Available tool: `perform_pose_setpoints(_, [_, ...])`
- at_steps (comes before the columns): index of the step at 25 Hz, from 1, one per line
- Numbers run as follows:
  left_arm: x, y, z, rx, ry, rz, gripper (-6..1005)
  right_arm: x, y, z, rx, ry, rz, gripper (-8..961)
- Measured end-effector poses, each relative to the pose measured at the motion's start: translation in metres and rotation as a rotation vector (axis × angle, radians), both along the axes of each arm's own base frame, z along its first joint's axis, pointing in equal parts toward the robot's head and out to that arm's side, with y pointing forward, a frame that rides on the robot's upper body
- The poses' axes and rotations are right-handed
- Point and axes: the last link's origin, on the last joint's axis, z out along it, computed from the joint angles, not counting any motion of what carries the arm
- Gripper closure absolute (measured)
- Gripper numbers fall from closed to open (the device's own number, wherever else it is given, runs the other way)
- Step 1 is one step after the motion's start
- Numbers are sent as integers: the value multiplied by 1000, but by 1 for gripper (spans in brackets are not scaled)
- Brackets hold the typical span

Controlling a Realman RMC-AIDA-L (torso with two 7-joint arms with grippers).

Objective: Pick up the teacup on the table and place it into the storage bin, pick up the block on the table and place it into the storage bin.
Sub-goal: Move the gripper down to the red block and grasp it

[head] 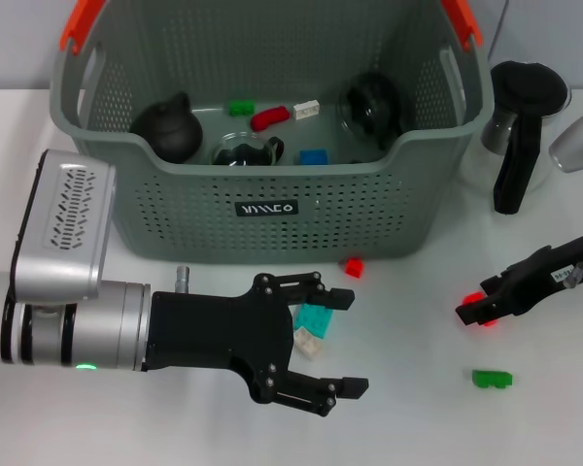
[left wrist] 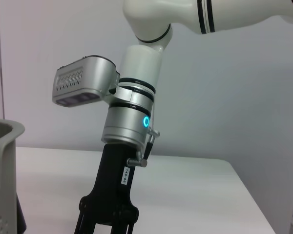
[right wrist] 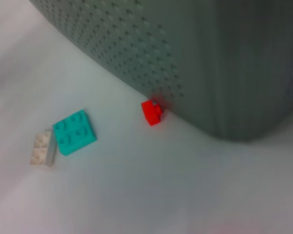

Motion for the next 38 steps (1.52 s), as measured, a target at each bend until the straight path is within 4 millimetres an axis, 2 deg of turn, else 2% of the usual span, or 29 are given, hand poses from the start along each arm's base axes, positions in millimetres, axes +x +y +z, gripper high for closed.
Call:
perform_pose_setpoints(8, [-1, 0, 0, 4, -11, 13, 96, -3, 0, -6, -7, -25, 11, 327])
perform_pose_setpoints(19, [-3, 2, -2, 13, -11, 32, 96, -10, 2, -13, 6, -112, 16, 404])
perform_pose_setpoints(35, [-4, 4, -2, 24, -4, 38, 97, -18, 3, -20, -27, -158, 43, 458])
perform_pose_setpoints(38, [-4, 4, -2, 26, -3, 39, 97, -20, 3, -21, -35, -172, 55, 519])
